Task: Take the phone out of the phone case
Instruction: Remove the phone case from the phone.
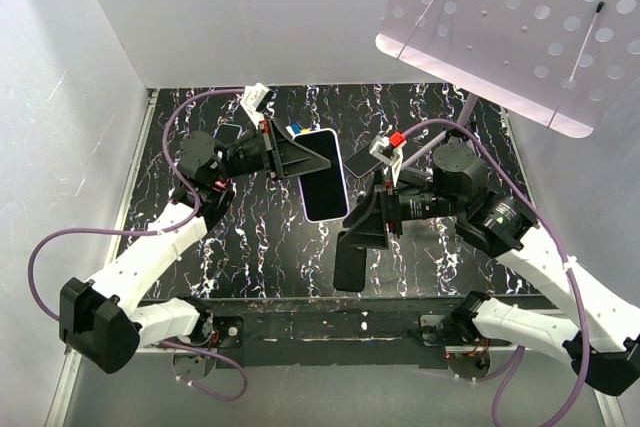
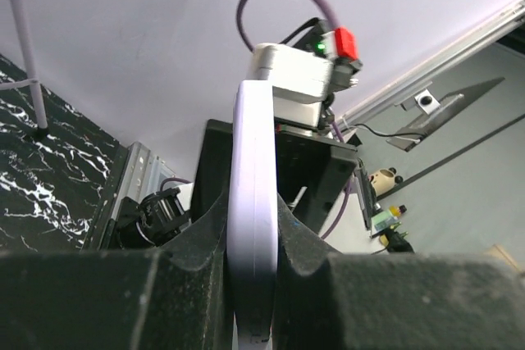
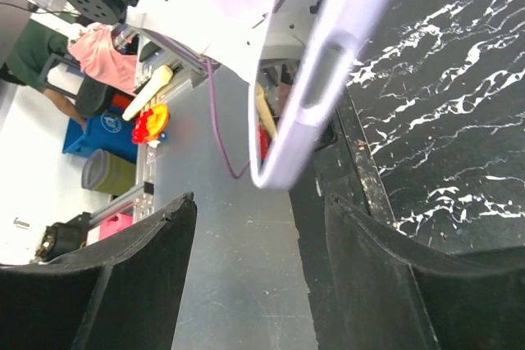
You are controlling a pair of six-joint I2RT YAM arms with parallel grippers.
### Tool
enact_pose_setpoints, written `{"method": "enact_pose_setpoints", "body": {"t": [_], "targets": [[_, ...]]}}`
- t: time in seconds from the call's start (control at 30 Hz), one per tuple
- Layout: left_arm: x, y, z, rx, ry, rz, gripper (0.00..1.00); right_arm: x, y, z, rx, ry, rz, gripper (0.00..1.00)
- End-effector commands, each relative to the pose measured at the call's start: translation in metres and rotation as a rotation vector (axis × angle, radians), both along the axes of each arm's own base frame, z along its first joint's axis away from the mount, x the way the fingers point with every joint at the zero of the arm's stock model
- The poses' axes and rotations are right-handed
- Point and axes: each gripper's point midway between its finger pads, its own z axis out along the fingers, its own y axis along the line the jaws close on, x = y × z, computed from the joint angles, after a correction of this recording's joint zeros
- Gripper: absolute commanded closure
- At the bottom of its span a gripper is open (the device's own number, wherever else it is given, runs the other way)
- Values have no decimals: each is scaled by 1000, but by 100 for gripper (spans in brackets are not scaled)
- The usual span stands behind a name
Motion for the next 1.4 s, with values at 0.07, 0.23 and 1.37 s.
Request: {"method": "enact_pose_setpoints", "body": {"t": [0.07,0.23,1.37], "targets": [[-6,7,16,-52,-45,25,100,0,8,33,80,-16,47,34],[-14,9,18,-49,-59,1,100,1,13,36,107,-5,86,47],[-38,-8,11,-136,329,-338,100,60,70,93,158,-573,-6,99]]}}
